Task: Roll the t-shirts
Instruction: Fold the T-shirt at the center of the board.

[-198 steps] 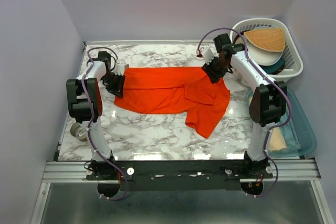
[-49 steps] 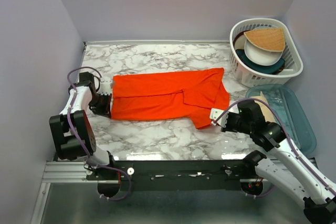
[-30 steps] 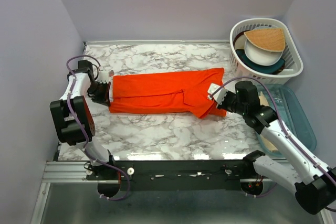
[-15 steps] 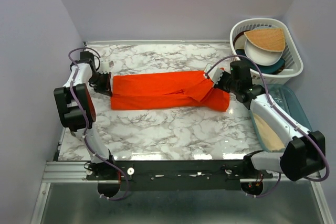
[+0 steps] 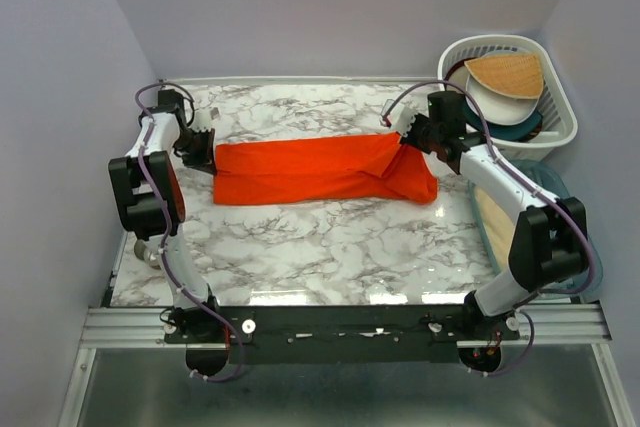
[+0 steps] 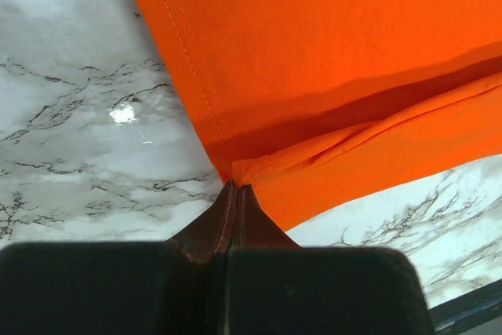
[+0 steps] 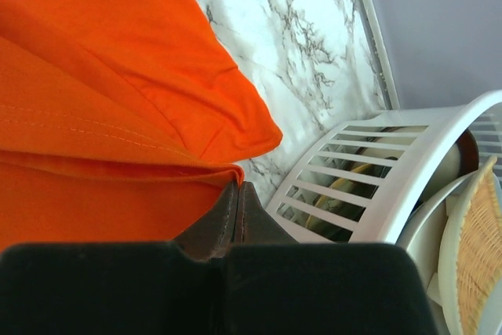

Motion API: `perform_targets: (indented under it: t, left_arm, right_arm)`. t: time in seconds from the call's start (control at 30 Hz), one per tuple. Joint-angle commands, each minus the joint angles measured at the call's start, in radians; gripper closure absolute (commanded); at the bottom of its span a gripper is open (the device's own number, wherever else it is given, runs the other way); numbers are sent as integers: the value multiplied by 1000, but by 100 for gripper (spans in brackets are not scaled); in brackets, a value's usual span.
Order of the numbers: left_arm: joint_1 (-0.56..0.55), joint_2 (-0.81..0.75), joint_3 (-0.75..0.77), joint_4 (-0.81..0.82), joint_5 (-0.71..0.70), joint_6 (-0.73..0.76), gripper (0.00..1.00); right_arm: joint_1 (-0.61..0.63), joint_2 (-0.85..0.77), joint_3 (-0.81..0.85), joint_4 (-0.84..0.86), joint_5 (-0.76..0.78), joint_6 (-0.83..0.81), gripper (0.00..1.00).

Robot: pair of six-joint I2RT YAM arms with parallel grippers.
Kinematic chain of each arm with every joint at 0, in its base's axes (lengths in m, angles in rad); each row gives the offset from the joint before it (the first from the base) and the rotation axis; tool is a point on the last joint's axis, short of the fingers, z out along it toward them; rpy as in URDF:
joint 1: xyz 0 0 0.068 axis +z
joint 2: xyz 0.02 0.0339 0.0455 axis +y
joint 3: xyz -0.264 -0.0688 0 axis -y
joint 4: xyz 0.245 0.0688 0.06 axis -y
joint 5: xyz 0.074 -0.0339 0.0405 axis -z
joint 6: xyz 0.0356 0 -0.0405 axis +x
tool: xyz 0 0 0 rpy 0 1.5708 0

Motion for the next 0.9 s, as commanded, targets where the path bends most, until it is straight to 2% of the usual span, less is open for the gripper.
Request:
perform_targets:
  t: [0.0,0.73,0.87]
  left_arm:
    - [-17,41,49,8,-29,-17,100]
    - [-32,40,45,49,-218,-45,100]
    - [-46,54,71,43,-206,-47,94]
  right_arm:
    - [-14,61,67,17,-25,-28,99]
    - [-16,279,238,2,-52,-52,99]
    - [-16,321,282,-26,-65,-57,99]
